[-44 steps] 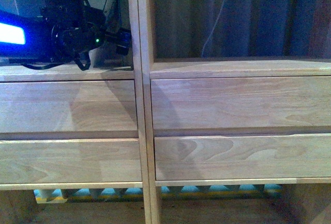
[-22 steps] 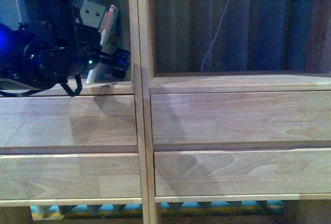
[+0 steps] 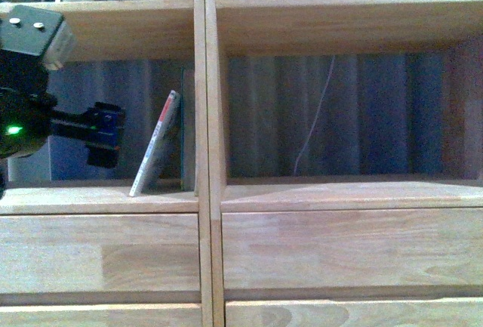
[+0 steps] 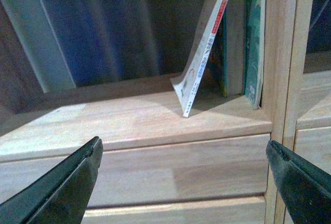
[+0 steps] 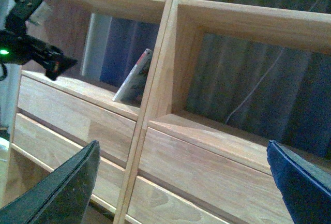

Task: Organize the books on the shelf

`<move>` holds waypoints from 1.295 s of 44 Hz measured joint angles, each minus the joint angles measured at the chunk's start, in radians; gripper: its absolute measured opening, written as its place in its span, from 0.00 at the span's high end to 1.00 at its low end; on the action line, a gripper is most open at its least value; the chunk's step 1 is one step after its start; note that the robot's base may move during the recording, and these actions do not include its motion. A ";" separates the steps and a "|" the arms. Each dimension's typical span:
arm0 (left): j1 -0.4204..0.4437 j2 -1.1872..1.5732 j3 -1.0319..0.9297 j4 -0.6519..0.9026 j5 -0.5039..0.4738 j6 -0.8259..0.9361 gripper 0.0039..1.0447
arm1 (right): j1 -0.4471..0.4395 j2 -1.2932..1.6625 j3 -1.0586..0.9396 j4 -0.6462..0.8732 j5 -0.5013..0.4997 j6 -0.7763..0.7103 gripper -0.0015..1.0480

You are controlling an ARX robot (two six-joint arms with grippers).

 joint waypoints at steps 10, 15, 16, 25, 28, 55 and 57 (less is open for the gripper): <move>0.064 -0.243 -0.189 -0.123 0.051 -0.037 0.07 | 0.000 0.000 0.000 0.000 0.000 0.000 0.07; 0.071 -0.381 -0.269 -0.190 0.071 -0.056 0.07 | 0.000 0.000 0.000 0.000 0.000 0.000 0.07; 0.071 -0.409 -0.285 -0.203 0.073 -0.060 0.07 | 0.000 0.000 0.000 0.000 0.000 0.000 0.07; 0.101 -0.613 -0.436 -0.264 0.075 -0.152 0.31 | 0.020 -0.023 0.028 -0.110 0.108 0.014 0.11; 0.119 -0.639 -0.504 -0.245 0.080 -0.168 0.43 | 0.047 -0.082 0.087 -0.399 0.331 0.033 0.22; 0.124 -0.897 -0.809 -0.205 0.089 -0.189 0.98 | 0.053 -0.248 -0.123 -0.560 0.457 0.053 0.97; 0.124 -0.915 -0.819 -0.212 0.089 -0.189 0.98 | 0.053 -0.255 -0.134 -0.558 0.457 0.053 0.97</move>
